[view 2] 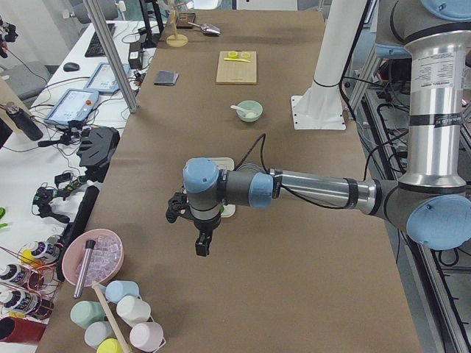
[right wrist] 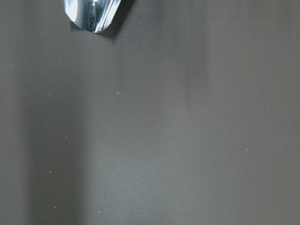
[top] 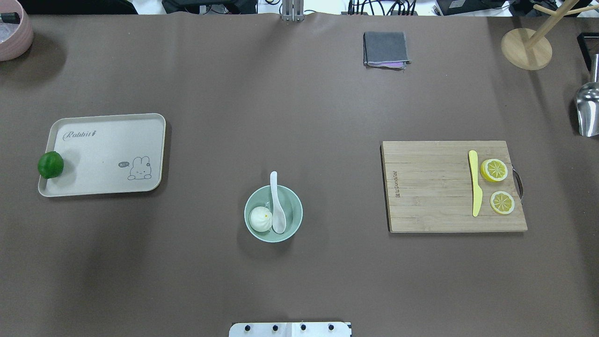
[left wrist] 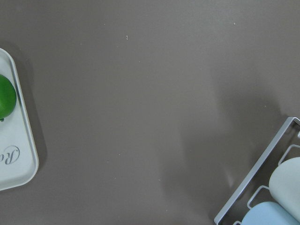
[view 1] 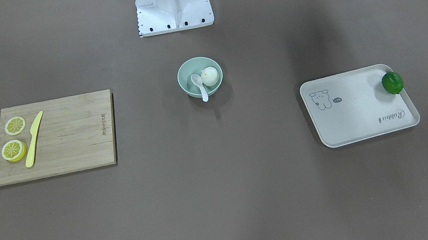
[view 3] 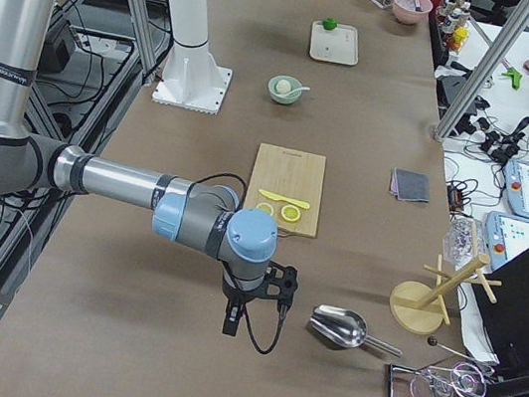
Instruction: Put spoon and bun in bowl
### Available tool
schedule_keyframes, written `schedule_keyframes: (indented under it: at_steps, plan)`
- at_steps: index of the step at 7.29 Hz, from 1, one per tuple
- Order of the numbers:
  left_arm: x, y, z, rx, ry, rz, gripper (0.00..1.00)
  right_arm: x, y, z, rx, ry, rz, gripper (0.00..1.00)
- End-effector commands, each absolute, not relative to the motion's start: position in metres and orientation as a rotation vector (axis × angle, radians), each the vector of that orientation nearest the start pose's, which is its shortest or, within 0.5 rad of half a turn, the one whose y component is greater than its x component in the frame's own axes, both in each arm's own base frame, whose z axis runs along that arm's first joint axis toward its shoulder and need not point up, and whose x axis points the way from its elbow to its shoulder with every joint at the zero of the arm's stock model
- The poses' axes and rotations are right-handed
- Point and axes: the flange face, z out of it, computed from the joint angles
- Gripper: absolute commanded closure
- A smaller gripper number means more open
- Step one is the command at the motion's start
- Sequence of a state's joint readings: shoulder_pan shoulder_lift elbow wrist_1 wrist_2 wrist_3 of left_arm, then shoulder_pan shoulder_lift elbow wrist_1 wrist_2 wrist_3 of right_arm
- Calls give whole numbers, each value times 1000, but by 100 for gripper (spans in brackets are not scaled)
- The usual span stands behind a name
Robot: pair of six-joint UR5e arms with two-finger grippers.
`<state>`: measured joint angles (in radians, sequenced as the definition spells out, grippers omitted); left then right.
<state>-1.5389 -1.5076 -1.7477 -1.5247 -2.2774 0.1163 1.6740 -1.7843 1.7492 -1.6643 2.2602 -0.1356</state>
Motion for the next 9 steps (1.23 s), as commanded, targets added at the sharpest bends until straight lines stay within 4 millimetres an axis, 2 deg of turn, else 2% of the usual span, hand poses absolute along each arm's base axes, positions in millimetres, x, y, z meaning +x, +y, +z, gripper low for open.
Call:
schedule_keyframes:
  at_steps: [1, 5, 8, 9]
  plan:
    - [-54, -470, 611, 96, 700, 167, 1, 110, -380, 682, -43, -698, 12, 0]
    - [-54, -470, 612, 92, 700, 164, 1, 108, -364, 693, -70, -702, 23, 0]
    - [-54, -464, 615, 86, 700, 162, 1, 107, -357, 693, -74, -706, 25, 0]
    - [-54, -464, 614, 88, 700, 163, 1, 105, -359, 687, -61, -729, 21, 0]
